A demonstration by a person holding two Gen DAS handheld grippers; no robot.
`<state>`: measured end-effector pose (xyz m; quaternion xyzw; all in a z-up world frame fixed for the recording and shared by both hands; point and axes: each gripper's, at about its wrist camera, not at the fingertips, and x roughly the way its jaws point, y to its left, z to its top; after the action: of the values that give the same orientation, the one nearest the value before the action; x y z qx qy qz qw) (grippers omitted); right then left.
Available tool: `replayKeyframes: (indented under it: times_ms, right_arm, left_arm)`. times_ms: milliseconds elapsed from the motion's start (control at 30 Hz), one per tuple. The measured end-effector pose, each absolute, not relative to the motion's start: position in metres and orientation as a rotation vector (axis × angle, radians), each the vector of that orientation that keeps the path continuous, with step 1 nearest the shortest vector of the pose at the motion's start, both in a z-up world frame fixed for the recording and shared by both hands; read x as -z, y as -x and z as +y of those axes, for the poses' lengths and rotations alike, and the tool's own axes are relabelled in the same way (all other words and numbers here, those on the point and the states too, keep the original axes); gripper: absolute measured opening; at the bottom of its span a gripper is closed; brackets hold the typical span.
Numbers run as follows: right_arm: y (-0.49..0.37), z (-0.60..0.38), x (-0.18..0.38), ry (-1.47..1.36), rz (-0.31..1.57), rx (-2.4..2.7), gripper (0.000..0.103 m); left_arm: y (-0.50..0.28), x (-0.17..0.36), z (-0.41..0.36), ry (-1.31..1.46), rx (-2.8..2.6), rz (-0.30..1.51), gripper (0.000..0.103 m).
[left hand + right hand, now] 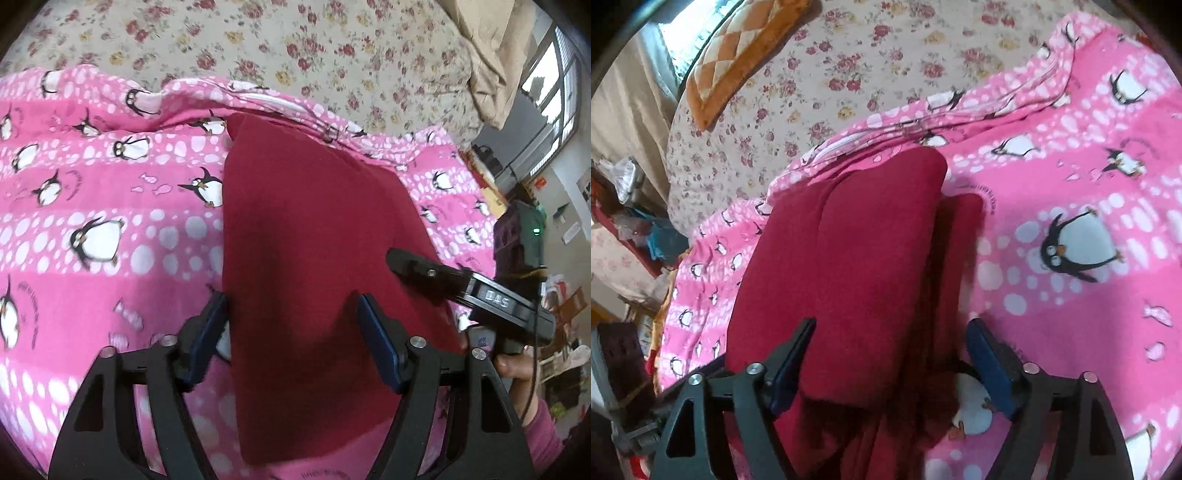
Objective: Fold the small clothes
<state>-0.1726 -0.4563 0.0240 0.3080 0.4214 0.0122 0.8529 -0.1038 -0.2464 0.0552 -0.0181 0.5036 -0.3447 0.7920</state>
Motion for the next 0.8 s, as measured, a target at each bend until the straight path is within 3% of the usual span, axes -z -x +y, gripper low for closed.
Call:
replayKeyframes:
  times_ms: [333,400,467,567,633,800]
  right_arm:
    - [0.151,-0.461,-0.013,-0.670,0.853,-0.120,0.085]
    - [0.149,-0.457,-0.015,-0.648,0.847,-0.129,0.079]
    - [0.148,-0.453,-0.019,-0.626,0.840,-0.134,0.066]
    - [0.151,-0.448,-0.029,-0.595,0.820,-0.116,0.055]
    - [0.155,-0.445,-0.037,-0.596,0.809,-0.125,0.052]
    - [0.170,-0.425,-0.064,-0.607,0.789,-0.227,0.051]
  left_arm:
    - [0.073,-0.025,-0.257,0.152,0.850,1.202,0.086]
    - [0.073,-0.025,-0.258,0.146,0.851,1.203,0.086]
    - [0.076,-0.029,-0.258,0.135,0.847,1.189,0.081]
    - [0.084,-0.039,-0.254,0.117,0.840,1.153,0.065]
    - [0.092,-0.050,-0.247,0.109,0.834,1.134,0.058]
    - [0.127,-0.081,-0.206,0.092,0.816,1.096,0.058]
